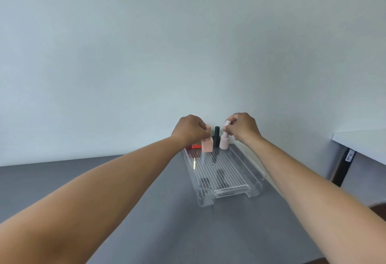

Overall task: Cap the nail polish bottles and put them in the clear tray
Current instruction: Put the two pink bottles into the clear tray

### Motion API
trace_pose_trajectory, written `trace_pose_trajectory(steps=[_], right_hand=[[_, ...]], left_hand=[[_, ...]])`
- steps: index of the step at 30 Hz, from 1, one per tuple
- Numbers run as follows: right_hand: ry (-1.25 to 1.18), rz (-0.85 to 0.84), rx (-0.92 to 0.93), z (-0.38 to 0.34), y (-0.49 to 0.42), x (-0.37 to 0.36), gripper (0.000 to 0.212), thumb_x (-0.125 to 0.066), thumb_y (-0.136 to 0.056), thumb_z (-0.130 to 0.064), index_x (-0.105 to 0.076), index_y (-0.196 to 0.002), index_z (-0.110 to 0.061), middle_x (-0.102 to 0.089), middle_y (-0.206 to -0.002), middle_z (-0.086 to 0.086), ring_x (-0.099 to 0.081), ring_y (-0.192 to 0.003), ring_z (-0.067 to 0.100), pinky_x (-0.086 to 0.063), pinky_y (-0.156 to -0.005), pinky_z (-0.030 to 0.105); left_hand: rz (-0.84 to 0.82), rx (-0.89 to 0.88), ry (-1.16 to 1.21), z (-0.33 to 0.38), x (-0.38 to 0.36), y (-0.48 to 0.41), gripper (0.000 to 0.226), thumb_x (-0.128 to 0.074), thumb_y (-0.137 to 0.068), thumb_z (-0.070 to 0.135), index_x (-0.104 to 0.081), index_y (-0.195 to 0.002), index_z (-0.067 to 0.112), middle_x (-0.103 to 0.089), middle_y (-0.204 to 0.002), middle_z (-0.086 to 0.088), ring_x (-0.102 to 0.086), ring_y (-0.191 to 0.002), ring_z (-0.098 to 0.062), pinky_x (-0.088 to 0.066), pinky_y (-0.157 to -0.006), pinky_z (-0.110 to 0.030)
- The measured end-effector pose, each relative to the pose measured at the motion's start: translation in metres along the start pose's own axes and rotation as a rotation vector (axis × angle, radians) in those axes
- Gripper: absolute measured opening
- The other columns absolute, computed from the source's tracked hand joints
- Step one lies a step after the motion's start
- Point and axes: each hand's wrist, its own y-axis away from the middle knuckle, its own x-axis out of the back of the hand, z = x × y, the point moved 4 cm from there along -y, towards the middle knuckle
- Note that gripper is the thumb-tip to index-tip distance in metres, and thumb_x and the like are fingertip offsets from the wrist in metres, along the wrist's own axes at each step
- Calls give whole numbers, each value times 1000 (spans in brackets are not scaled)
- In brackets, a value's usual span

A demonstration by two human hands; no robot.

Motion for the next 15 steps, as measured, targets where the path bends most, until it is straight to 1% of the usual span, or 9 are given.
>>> trace_pose_trajectory(steps=[1, 3, 5, 7, 11, 15], right_hand=[[13, -9, -8, 4, -7, -6, 20, -75, -76, -11, -71, -95, -13, -69, -89, 3, -65, -80, 20, -55, -70, 34], [39, -18, -16, 11, -17, -17, 17, -73, -77, -11, -71, -94, -14, -66, -80, -5, -63, -74, 13, -46, -59, 24], [52, -20, -24, 17, -26, -25, 13, -71, -78, -10, -71, -90, -15, -62, -71, -12, -58, -67, 5, -40, -53, 21], [70, -24, -30, 23, -34, -31, 9, -70, -79, -11, -70, -87, -15, -59, -70, -11, -56, -65, 5, -39, -51, 22], [102, -39, -19, 32, -44, -39, 6, -71, -78, -11, -69, -82, -16, -61, -72, -6, -57, -67, 11, -39, -51, 22], [120, -56, -8, 40, -48, -45, 9, -70, -79, -10, -67, -76, -19, -61, -68, -10, -57, -64, 7, -41, -52, 22]], left_hand=[[-6, 10, -12, -2, -6, -8, 11, -72, -79, 19, -65, -72, 24, -69, -80, 2, -63, -62, -16, -63, -70, -38], [-12, 26, -34, -7, -16, -21, 9, -71, -81, 17, -66, -74, 21, -70, -81, -1, -63, -61, -17, -63, -71, -40], [-13, 38, -50, -11, -25, -33, 4, -70, -82, 16, -67, -80, 18, -71, -84, -3, -62, -61, -17, -62, -72, -39], [-16, 55, -48, -15, -32, -42, 1, -69, -83, 16, -70, -83, 15, -72, -88, -5, -64, -66, -21, -61, -74, -39], [-39, 109, -5, -22, -42, -52, 12, -68, -83, 12, -75, -89, 4, -76, -92, -13, -73, -87, -30, -62, -79, -48], [-62, 132, 11, -27, -49, -55, 12, -68, -81, 9, -76, -88, 3, -76, -93, -13, -73, -91, -30, -62, -79, -49]])
